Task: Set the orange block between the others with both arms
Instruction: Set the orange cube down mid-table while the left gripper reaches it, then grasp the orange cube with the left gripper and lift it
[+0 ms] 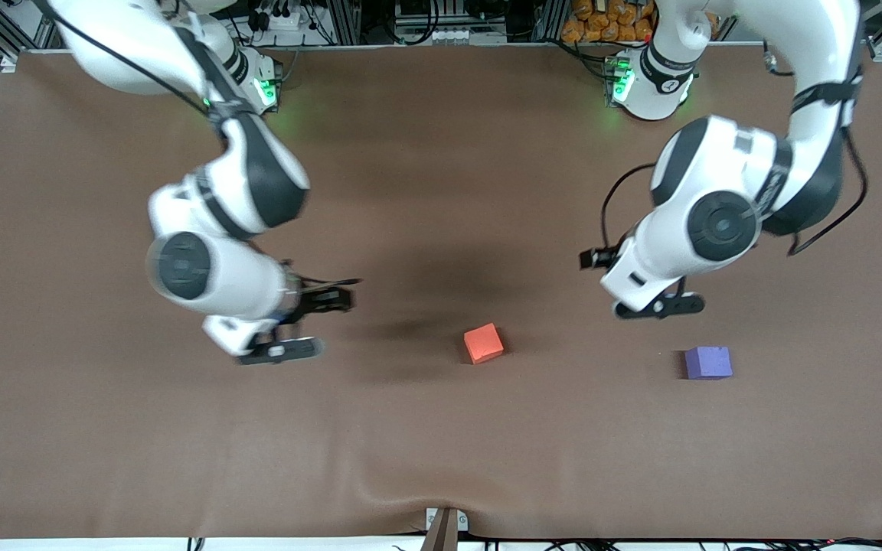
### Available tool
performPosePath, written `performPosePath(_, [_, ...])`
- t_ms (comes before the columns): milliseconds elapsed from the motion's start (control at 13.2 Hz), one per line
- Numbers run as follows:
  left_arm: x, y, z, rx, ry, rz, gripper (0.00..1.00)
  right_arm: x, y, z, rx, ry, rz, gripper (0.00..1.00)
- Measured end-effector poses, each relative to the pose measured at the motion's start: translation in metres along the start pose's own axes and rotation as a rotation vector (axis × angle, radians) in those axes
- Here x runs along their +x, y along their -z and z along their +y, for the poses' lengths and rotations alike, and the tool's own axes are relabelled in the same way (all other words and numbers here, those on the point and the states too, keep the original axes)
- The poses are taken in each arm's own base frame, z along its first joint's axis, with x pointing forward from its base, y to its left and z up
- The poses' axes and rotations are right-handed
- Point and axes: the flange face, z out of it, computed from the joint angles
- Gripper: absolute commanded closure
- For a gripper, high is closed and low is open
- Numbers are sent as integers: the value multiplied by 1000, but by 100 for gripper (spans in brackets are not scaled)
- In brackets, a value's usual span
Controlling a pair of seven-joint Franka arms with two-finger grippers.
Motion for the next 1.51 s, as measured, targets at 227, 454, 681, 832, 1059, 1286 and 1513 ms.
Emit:
performPosePath(227, [23,-42,45,-26,58,54,0,2,52,66,-106,-56,64,0])
performPosePath(454, [30,-84,92,-74,116,128,0,0,75,132,-166,-37,39,0])
performPosePath(681, [30,-117,138,-159,183,223,0,-13,104,218,-169,-10,-18,0])
performPosePath(832, [29,-137,160,-204,203,265,0,-30,131,248,-170,-39,-25,0])
performPosePath(1059, [29,-173,175,-200,198,267,0,-65,161,258,-180,-79,-106,0])
performPosePath(1286, [33,-190,181,-231,225,294,0,-101,196,266,-197,-125,-148,0])
performPosePath(1513, [37,-197,181,-234,226,313,0,-120,221,261,-215,-143,-124,0])
